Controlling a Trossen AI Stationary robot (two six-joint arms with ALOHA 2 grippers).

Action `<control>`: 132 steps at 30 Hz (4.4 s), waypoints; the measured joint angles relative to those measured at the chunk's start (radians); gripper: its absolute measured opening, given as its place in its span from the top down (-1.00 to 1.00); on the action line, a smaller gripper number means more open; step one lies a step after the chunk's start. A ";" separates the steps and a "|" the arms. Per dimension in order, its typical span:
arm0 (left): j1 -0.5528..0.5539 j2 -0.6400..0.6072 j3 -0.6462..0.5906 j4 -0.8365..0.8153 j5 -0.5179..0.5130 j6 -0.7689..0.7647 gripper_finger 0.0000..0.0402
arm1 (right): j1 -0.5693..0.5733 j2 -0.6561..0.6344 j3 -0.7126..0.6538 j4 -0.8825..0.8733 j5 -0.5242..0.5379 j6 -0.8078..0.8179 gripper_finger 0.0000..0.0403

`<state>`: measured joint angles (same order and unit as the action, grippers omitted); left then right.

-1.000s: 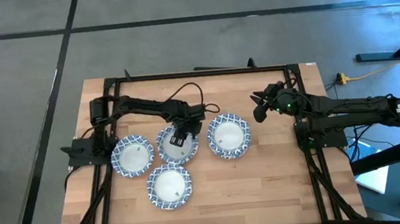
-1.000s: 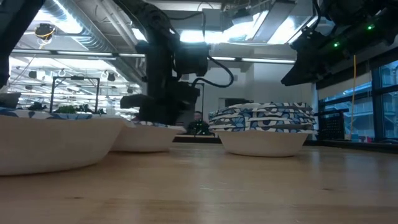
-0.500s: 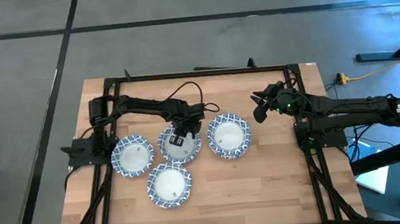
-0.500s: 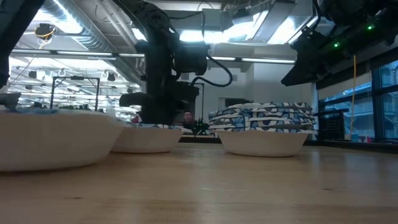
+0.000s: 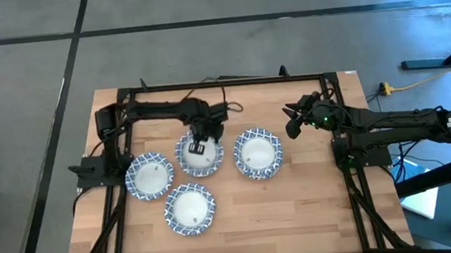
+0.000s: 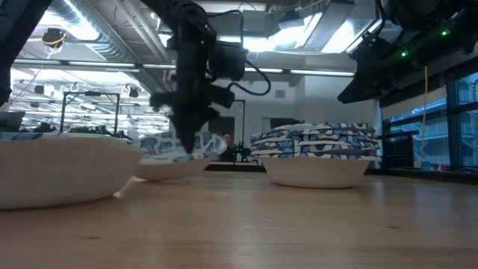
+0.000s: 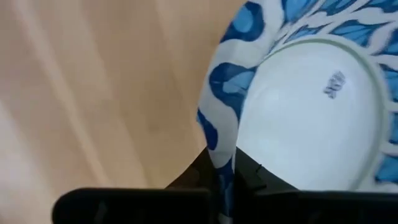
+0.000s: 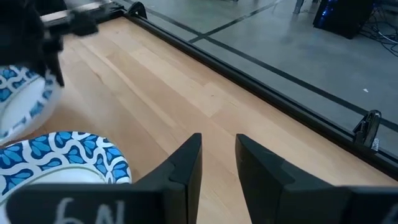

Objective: Nest bowls inside each other
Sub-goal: Stack the white patterned bowls on top of the other white patterned bowls

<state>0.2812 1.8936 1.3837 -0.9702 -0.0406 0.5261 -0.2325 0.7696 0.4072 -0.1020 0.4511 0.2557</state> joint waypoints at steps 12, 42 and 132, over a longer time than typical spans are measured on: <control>0.070 -0.008 0.342 -0.100 0.231 -0.178 1.00 | -0.032 0.000 0.000 -0.037 -0.009 0.002 0.51; 0.026 0.228 0.445 0.237 0.496 -0.572 1.00 | -0.042 0.000 0.000 -0.039 -0.019 -0.004 0.51; 0.140 -0.018 0.257 -0.177 0.532 -0.155 0.22 | -0.042 0.000 0.000 -0.070 -0.024 0.024 0.51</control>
<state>0.4214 1.8756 1.6402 -1.1475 0.4912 0.3708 -0.2741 0.7692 0.4076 -0.1715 0.4271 0.2800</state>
